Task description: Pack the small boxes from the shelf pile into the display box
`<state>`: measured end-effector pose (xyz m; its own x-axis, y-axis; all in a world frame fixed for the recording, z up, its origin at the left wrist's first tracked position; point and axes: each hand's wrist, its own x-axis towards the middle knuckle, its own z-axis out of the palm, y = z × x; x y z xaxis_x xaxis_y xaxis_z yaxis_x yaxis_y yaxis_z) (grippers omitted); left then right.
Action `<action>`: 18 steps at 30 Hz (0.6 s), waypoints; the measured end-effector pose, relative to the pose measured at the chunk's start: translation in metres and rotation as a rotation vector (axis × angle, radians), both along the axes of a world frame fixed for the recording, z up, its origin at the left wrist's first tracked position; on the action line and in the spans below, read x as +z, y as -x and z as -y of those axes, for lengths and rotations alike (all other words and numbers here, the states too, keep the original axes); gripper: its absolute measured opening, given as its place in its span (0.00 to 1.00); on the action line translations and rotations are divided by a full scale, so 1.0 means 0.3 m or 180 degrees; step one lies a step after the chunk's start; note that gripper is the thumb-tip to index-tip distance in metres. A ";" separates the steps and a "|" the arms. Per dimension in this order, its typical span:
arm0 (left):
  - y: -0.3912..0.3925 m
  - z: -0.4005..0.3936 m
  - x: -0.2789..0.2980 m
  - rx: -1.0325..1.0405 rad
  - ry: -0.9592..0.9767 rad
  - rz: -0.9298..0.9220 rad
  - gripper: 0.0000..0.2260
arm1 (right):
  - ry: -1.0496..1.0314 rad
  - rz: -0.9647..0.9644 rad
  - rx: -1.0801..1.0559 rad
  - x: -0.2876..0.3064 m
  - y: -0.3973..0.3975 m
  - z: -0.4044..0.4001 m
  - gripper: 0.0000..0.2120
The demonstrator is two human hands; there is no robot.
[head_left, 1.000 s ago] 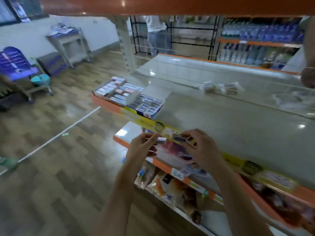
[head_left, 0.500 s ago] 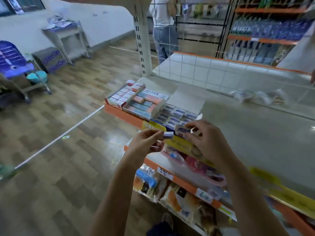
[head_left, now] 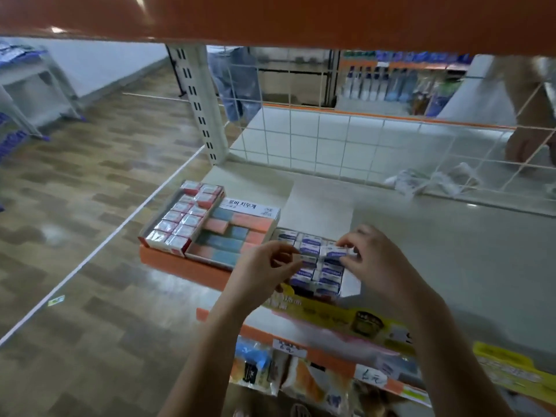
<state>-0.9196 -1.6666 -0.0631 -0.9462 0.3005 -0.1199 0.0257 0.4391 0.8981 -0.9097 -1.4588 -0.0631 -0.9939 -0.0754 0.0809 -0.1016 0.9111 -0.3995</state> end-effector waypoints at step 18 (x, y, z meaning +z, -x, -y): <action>0.157 -0.019 0.034 -0.1436 0.1729 -0.1657 0.10 | -0.0041 0.0183 -0.0980 -0.010 -0.028 0.109 0.07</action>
